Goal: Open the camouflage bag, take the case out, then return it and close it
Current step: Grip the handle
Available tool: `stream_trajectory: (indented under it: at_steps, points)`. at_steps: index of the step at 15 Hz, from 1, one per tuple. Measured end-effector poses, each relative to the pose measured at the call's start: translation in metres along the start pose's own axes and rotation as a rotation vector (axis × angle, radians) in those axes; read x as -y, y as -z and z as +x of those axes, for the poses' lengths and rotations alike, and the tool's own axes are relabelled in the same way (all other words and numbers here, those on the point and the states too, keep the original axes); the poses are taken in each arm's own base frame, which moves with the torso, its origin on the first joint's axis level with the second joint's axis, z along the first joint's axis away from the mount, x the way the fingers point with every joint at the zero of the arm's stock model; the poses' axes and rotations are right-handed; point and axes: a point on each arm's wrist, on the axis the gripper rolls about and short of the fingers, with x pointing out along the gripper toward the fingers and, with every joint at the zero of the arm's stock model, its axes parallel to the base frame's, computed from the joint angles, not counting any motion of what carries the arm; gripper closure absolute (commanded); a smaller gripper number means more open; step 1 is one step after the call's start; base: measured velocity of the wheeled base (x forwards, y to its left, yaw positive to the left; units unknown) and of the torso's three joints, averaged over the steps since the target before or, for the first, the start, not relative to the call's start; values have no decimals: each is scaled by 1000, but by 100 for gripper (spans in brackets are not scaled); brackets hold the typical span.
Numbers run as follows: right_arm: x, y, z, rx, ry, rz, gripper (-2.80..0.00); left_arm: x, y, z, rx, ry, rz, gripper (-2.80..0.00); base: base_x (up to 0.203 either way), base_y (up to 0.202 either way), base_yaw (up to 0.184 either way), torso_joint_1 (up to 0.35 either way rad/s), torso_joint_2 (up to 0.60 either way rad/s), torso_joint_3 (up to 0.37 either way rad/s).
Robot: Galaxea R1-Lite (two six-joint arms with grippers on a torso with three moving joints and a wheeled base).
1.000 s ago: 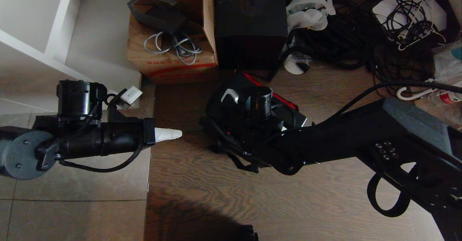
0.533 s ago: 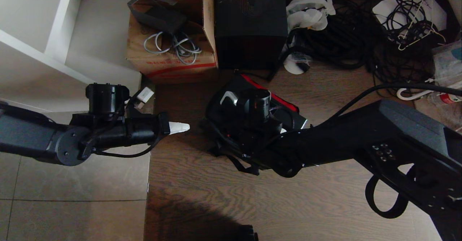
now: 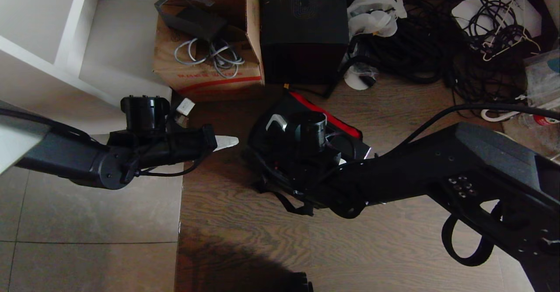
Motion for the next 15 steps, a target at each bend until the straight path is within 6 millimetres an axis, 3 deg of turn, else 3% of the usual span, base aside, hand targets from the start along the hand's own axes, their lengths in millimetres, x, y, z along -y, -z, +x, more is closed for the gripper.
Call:
stream_trajectory:
  at_steps: [4, 15]
  points:
    - [-5, -1, -4, 8, -10, 8, 0, 3, -1, 15, 27, 55, -35, 0, 0, 0, 0, 0, 0, 0]
    - [-9, -5, -12, 23, -22, 17, 0, -16, 13, 35, -23, 32, -63, 0, 0, 0, 0, 0, 0, 0]
